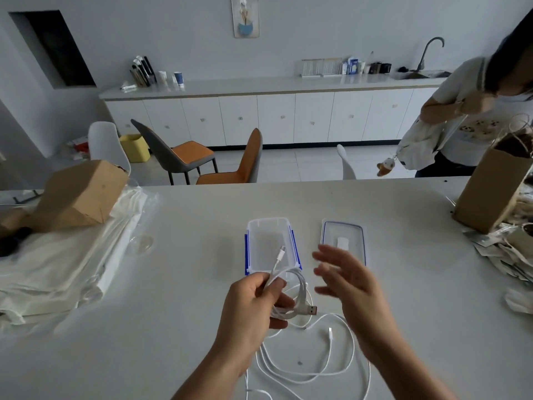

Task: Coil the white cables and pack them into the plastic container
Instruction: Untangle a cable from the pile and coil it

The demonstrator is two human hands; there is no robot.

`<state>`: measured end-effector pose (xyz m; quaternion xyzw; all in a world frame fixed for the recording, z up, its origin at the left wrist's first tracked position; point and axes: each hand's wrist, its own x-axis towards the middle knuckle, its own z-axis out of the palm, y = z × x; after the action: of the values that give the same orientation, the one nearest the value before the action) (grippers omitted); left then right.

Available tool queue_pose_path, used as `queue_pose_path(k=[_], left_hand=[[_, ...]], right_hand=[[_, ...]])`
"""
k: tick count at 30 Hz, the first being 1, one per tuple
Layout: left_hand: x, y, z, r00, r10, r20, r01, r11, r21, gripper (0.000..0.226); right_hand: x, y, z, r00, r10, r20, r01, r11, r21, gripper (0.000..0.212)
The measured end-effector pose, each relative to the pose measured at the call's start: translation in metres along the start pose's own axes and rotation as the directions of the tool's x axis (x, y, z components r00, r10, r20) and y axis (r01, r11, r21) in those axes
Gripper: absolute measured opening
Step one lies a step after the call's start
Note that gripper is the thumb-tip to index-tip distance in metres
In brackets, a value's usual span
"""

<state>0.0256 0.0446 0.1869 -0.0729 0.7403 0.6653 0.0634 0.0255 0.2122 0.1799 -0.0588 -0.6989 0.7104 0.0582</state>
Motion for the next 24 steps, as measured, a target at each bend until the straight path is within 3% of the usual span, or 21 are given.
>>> queue_pose_path(k=[3, 5, 7, 11, 15, 20, 24], left_hand=[[-0.002, -0.001, 0.000, 0.998, -0.008, 0.070, 0.004, 0.998, 0.066, 0.018], [-0.002, -0.003, -0.001, 0.993, 0.001, 0.114, -0.021, 0.985, 0.173, 0.020], [-0.002, -0.005, -0.003, 0.990, -0.013, 0.142, -0.024, 0.966, 0.257, 0.023], [-0.002, -0.006, -0.004, 0.993, -0.074, 0.095, 0.046, 0.963, 0.265, 0.027], [0.001, -0.006, -0.007, 0.984, -0.172, 0.054, 0.175, 0.983, -0.056, 0.024], [0.001, -0.009, -0.011, 0.963, -0.169, 0.208, 0.210, 0.959, -0.193, 0.021], [0.000, -0.010, -0.005, 0.971, -0.127, 0.203, 0.165, 0.968, -0.187, 0.019]], right_hand=[[0.019, -0.014, 0.003, 0.976, -0.075, 0.203, 0.151, 0.908, -0.391, 0.034], [0.027, -0.016, 0.010, 0.940, -0.117, 0.321, 0.309, 0.693, -0.652, 0.038], [0.028, -0.019, 0.020, 0.916, -0.159, 0.369, 0.388, 0.585, -0.712, 0.027], [0.017, -0.015, 0.029, 0.901, -0.259, 0.348, 0.431, 0.630, -0.646, 0.011], [-0.005, 0.000, 0.028, 0.874, -0.357, 0.329, 0.485, 0.637, -0.599, 0.008], [-0.004, 0.005, 0.011, 0.958, -0.159, 0.237, 0.270, 0.774, -0.572, 0.017], [-0.004, 0.007, 0.008, 0.959, -0.178, 0.222, 0.272, 0.806, -0.525, 0.021]])
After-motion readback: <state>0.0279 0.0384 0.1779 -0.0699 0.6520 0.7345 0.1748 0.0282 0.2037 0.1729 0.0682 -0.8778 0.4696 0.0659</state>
